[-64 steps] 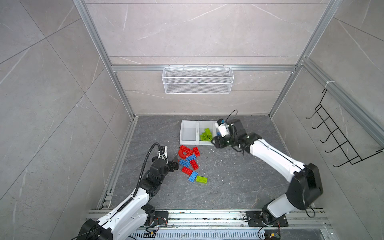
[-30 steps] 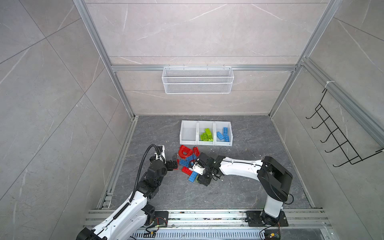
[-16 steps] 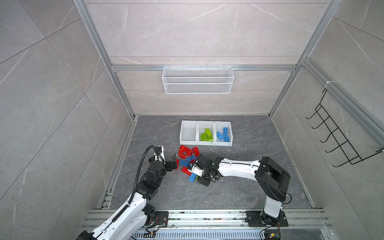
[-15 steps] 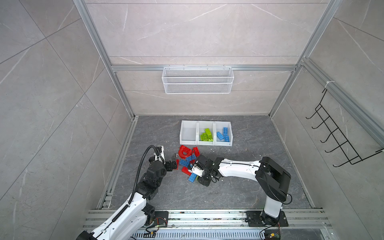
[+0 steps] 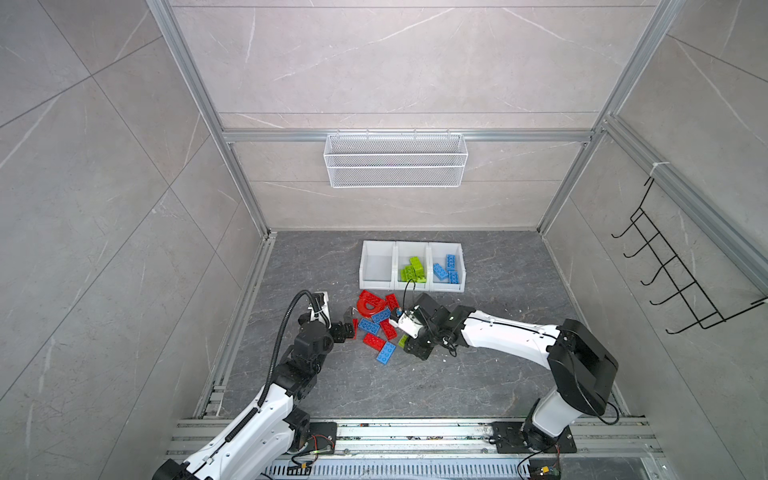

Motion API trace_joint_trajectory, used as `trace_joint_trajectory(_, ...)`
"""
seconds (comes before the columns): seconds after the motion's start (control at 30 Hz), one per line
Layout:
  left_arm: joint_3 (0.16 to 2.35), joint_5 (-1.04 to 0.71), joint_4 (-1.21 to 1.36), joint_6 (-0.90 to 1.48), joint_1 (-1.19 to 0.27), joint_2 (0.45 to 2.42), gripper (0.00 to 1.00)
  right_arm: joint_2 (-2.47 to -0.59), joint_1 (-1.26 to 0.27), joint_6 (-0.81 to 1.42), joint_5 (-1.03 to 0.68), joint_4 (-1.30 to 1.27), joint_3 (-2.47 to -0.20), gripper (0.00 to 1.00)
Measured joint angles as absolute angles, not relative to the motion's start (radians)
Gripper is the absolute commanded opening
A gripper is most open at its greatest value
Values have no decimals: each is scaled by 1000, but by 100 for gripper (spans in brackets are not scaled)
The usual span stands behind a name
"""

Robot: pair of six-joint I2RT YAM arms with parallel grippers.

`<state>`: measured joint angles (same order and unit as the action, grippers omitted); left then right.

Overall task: Sort the legos into containers by color
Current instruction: 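Carry the green brick into the middle compartment and release it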

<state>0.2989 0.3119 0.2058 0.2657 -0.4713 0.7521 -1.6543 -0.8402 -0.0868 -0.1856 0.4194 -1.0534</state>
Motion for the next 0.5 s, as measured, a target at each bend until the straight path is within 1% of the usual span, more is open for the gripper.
trace_joint_trajectory(0.13, 299, 309, 206, 266, -471, 751, 100, -1628, -744, -53, -260, 399, -1060, 10)
trace_joint_trajectory(0.3, 299, 308, 206, 266, -471, 752, 100, -1631, -639, -10, -330, 390, -1125, 10)
trace_joint_trajectory(0.5, 299, 305, 206, 266, -471, 766, 100, -1713, -547, 51, -379, 372, -1312, 10)
